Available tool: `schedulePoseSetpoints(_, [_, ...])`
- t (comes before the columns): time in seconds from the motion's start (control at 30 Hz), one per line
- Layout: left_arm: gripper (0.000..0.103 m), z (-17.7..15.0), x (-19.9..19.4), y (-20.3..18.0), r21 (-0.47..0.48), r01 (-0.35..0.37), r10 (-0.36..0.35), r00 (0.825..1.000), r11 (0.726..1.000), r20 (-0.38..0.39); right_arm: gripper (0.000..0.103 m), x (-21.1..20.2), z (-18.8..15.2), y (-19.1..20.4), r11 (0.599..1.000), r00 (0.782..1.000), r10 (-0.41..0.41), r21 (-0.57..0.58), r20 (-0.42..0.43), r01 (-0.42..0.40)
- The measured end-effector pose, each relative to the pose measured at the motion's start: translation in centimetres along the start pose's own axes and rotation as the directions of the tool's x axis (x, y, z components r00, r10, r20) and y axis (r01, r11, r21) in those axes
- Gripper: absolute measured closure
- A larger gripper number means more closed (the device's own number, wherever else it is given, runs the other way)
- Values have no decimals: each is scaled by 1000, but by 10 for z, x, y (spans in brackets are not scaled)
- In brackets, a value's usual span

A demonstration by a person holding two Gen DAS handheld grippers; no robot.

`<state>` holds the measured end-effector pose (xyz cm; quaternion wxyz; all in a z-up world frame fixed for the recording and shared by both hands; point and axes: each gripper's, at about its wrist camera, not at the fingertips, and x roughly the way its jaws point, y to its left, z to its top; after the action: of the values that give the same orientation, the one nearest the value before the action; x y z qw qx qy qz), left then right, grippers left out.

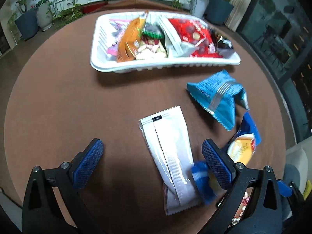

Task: Organize snacks
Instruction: 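Grasp the white sachet with the left gripper while the right gripper grasps the blue-white cake packet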

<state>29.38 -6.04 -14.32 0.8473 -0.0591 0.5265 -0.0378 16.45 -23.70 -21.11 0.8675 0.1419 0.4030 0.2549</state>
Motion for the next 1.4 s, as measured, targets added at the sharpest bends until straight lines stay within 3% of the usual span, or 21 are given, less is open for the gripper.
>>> schedulePoseSetpoints(0.27, [3, -14, 4, -2, 88, -70, 70, 998, 994, 6, 10, 1, -1, 2, 1000, 1000, -7, -16, -2, 7])
schedulePoseSetpoints(0.43, [16, -19, 0, 1, 108, -74, 71, 997, 991, 31, 10, 3, -1, 4, 999, 1000, -22, -30, -9, 22])
schedulePoseSetpoints(0.5, [29, -20, -4, -2, 121, -67, 63, 997, 990, 37, 10, 3, -2, 4, 999, 1000, -27, -30, -9, 27])
schedulePoseSetpoints(0.6, [40, -22, -9, -7, 143, -56, 51, 998, 988, 40, 10, 0, -1, 4, 999, 999, -37, -29, 1, 37])
schedulePoseSetpoints(0.93, [43, -36, -17, -9, 163, -30, 23, 999, 986, 42, 10, -1, -2, 3, 999, 999, -50, -22, -2, 50])
schedulePoseSetpoints(1.1, [73, -36, -21, -5, 142, -6, -2, 998, 990, 57, 10, 0, 1, 3, 999, 999, -53, -15, -7, 52])
schedulePoseSetpoints(1.4, [79, -42, -25, -3, 145, 39, -48, 997, 989, 64, 10, 1, 14, 5, 995, 995, -98, -16, -2, 97])
